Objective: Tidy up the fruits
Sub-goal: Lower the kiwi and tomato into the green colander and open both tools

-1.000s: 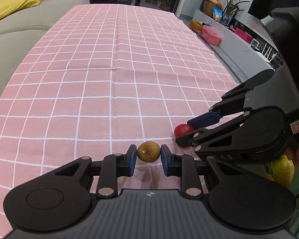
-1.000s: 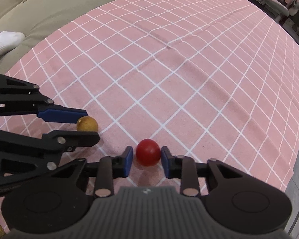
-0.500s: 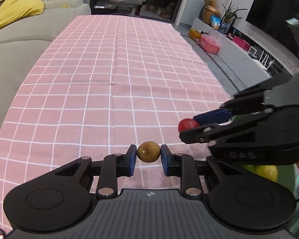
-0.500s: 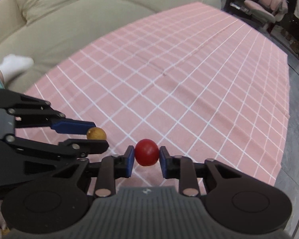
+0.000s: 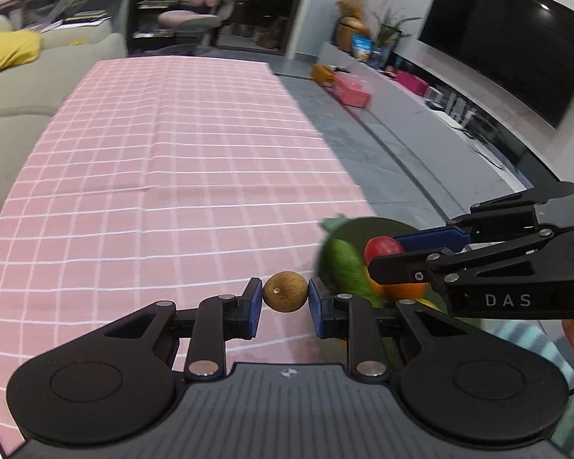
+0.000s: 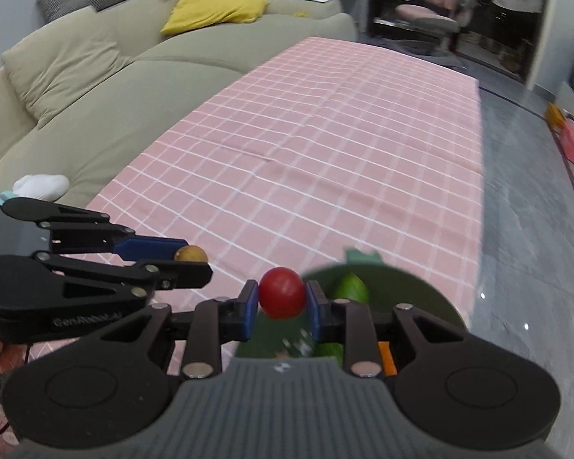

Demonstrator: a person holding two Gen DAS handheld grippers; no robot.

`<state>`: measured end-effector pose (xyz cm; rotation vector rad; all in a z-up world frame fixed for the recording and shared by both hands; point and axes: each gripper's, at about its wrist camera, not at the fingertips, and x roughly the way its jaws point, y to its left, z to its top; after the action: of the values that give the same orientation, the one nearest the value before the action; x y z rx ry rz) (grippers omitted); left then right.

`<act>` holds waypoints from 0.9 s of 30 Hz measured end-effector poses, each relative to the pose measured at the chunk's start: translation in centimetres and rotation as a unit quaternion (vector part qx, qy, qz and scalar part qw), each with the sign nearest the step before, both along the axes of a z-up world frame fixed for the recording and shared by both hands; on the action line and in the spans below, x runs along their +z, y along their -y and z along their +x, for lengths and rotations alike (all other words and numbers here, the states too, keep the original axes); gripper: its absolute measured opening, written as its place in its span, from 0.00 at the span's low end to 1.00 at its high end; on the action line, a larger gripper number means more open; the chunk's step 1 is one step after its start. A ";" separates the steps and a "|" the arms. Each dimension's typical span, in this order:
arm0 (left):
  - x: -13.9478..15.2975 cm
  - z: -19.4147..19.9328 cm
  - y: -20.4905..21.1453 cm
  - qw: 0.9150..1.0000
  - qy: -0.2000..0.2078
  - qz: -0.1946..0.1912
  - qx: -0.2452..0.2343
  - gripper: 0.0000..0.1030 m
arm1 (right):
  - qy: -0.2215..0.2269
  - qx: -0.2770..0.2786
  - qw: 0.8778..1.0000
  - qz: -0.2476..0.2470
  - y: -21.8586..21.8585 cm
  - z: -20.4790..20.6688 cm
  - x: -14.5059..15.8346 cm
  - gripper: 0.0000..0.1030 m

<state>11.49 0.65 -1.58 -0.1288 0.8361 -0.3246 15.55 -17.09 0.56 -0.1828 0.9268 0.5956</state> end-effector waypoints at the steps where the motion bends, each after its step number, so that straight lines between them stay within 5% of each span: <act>1: 0.1 -0.1 0.6 1.000 0.001 0.001 -0.008 0.28 | 0.001 -0.008 1.000 0.000 0.7 -0.4 0.0 0.22; 12: -1.1 -0.2 6.2 0.996 -0.010 0.027 -0.084 0.28 | -0.011 -0.084 0.996 0.003 7.5 -2.6 -1.7 0.22; 27: -4.8 0.3 8.9 0.984 -0.039 0.090 -0.149 0.28 | -0.049 -0.072 0.996 0.030 6.1 -0.8 -5.4 0.22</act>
<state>11.75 -8.26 -6.34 0.1559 0.9604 -0.5251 14.77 -23.24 -4.89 -0.0325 1.0061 0.5020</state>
